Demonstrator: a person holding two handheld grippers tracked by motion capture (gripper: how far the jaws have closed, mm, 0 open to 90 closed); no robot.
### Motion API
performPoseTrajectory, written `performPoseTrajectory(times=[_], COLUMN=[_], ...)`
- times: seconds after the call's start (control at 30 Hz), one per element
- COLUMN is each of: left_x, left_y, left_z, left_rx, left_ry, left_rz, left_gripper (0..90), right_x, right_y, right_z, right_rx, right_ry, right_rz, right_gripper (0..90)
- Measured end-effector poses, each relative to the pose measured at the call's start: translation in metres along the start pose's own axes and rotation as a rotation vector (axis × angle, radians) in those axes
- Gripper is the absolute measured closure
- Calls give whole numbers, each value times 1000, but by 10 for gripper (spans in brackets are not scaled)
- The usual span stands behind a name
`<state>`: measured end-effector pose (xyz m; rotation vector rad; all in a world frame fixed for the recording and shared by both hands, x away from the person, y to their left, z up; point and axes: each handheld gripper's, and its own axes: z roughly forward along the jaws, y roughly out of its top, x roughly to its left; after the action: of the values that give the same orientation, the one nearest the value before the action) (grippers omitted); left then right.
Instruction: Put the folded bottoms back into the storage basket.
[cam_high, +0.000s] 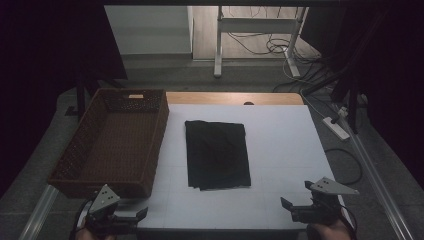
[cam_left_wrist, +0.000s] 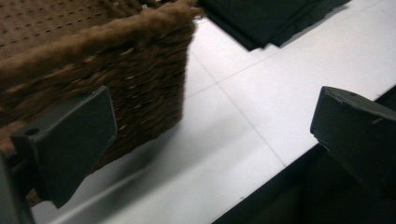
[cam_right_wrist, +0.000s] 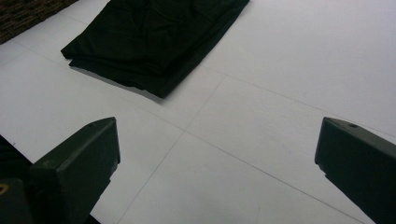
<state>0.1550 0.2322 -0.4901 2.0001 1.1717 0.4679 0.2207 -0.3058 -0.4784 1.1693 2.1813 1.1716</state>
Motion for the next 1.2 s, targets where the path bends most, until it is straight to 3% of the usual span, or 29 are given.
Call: performPoseTrajectory(times=[0.17, 0.27, 0.53, 0.83, 1.2], left_x=[-2, -6, -18, -28, -43], left_y=[2, 5, 12, 17, 24], left_z=[2, 6, 15, 21, 31], left_rx=[1, 1, 14, 14, 19], left_ry=[-24, -69, -120, -127, -184], left_rz=[3, 11, 22, 37, 69], left_gripper=[0, 0, 0, 0, 0], right_x=[0, 0, 0, 0, 1], right_y=[0, 0, 0, 0, 0], right_z=[0, 0, 0, 0, 0], right_rx=[0, 1, 2, 1, 0], right_ry=[1, 3, 4, 5, 14], right_rz=[-1, -2, -6, -8, -16], right_gripper=[10, 10, 10, 10, 10])
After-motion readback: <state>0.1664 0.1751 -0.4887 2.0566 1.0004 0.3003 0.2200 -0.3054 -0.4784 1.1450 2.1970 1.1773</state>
